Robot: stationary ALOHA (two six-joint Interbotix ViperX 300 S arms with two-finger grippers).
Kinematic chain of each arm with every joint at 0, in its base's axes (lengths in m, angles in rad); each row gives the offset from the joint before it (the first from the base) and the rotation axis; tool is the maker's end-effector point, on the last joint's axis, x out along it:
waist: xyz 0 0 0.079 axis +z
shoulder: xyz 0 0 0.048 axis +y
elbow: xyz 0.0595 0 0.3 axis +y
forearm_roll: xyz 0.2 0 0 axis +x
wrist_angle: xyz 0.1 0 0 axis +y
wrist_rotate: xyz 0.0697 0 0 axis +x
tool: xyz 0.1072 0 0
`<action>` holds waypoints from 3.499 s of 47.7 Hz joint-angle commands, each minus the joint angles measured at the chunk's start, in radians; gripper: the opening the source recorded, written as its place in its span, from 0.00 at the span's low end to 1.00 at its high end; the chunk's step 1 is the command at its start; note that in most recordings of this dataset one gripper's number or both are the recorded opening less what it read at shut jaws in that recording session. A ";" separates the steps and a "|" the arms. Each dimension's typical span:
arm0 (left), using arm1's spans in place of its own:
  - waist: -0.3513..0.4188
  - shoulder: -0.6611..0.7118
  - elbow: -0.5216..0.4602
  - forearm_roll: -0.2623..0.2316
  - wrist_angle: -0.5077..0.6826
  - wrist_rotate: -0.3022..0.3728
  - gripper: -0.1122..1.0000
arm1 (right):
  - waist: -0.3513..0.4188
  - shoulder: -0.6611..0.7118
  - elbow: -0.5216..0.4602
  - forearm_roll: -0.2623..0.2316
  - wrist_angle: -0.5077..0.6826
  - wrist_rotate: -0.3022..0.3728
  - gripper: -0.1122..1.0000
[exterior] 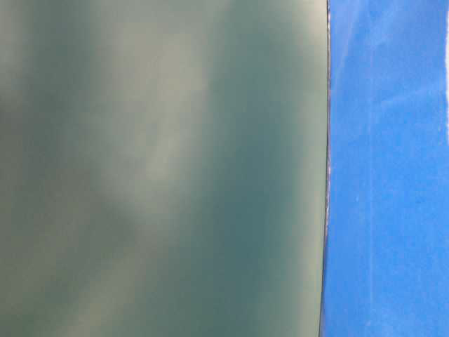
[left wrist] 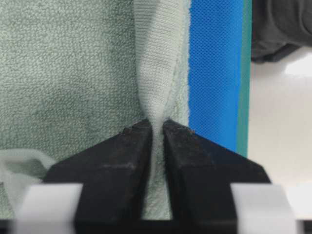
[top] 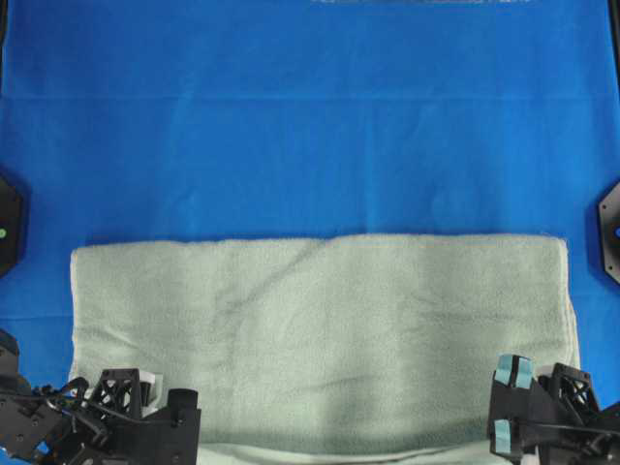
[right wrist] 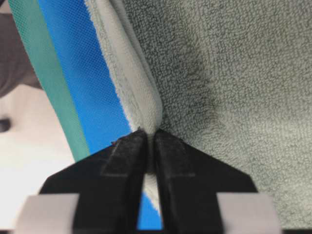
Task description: Fold a bath towel.
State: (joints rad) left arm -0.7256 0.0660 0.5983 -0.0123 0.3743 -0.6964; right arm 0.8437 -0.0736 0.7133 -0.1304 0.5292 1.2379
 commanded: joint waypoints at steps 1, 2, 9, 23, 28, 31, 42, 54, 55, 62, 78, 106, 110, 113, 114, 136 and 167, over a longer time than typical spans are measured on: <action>-0.005 -0.011 -0.020 0.003 -0.008 0.002 0.32 | 0.000 -0.011 -0.021 -0.003 0.002 0.002 0.29; -0.005 -0.011 -0.020 0.003 -0.006 0.002 0.38 | 0.000 -0.011 -0.021 -0.003 0.002 0.002 0.35; -0.003 -0.034 -0.023 0.003 0.002 0.018 0.76 | 0.000 -0.026 -0.026 -0.003 0.026 0.002 0.69; 0.089 -0.184 -0.038 0.009 0.081 0.149 0.80 | -0.054 -0.202 -0.011 -0.138 0.268 0.002 0.64; 0.143 -0.253 -0.023 0.015 0.103 0.253 0.80 | -0.115 -0.275 0.029 -0.195 0.350 0.002 0.64; 0.189 -0.285 0.006 0.015 0.109 0.302 0.80 | -0.163 -0.318 0.066 -0.215 0.382 -0.005 0.64; 0.391 -0.396 0.123 0.015 0.127 0.382 0.80 | -0.325 -0.500 0.184 -0.255 0.440 -0.080 0.64; 0.492 -0.437 0.225 0.017 0.120 0.416 0.80 | -0.449 -0.529 0.282 -0.258 0.370 -0.150 0.64; 0.495 -0.434 0.232 0.018 0.117 0.416 0.80 | -0.462 -0.525 0.291 -0.258 0.351 -0.153 0.64; 0.551 -0.393 0.290 0.034 0.067 0.420 0.80 | -0.545 -0.471 0.357 -0.261 0.210 -0.183 0.64; 0.686 -0.233 0.449 0.041 -0.195 0.428 0.80 | -0.709 -0.301 0.469 -0.267 -0.040 -0.241 0.64; 0.683 -0.192 0.459 0.021 -0.117 0.410 0.20 | -0.721 -0.262 0.482 -0.253 -0.107 -0.238 0.18; 0.683 -0.212 0.442 0.020 -0.083 0.414 0.20 | -0.721 -0.278 0.472 -0.253 -0.101 -0.236 0.18; 0.683 -0.242 0.420 0.020 -0.037 0.414 0.20 | -0.721 -0.302 0.460 -0.253 -0.089 -0.238 0.18; 0.683 -0.255 0.413 0.020 -0.021 0.414 0.20 | -0.721 -0.318 0.451 -0.253 -0.077 -0.238 0.18; 0.644 -0.611 0.146 0.020 0.408 0.407 0.20 | -0.663 -0.713 0.187 -0.255 0.311 -0.342 0.18; 0.529 -0.773 -0.051 0.015 0.518 0.210 0.20 | -0.687 -0.819 -0.020 -0.468 0.393 -0.472 0.18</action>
State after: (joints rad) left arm -0.1703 -0.7102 0.5844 0.0061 0.9158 -0.4541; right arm 0.1825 -0.9066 0.7302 -0.5323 0.9173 0.7639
